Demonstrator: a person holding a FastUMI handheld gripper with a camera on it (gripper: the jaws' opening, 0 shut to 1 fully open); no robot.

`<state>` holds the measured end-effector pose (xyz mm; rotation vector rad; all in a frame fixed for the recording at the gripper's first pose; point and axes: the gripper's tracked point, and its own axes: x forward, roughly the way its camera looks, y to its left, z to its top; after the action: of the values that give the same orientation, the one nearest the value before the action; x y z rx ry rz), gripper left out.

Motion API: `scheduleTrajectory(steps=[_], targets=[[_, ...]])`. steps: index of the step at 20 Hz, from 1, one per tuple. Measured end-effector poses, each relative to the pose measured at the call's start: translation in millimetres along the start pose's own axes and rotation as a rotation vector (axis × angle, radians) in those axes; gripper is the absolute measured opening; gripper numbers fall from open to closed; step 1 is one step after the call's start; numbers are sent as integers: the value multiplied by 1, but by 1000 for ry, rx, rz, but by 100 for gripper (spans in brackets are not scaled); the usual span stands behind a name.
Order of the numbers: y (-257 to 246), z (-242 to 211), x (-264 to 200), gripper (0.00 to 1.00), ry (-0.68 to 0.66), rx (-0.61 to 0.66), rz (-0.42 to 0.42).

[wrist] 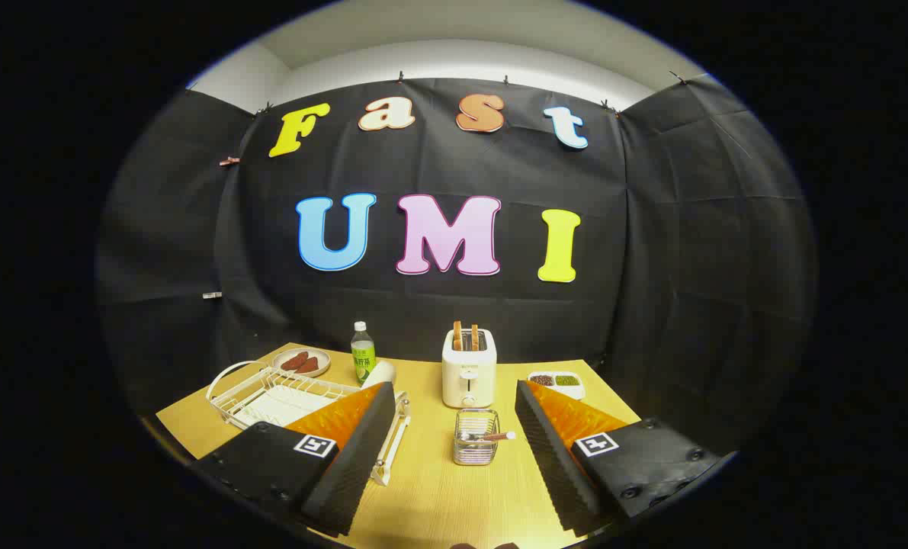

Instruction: Take the plate from the dish rack, then take the spoon from the basket and place it into the plate.

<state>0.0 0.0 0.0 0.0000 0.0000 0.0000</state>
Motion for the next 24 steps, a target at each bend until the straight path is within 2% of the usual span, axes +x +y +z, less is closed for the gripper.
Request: scheduleTrajectory(steps=[14, 24], targets=[[0, -11, -4, 98, 27, -12, 1], [15, -15, 11, 97, 40, -17, -2]])
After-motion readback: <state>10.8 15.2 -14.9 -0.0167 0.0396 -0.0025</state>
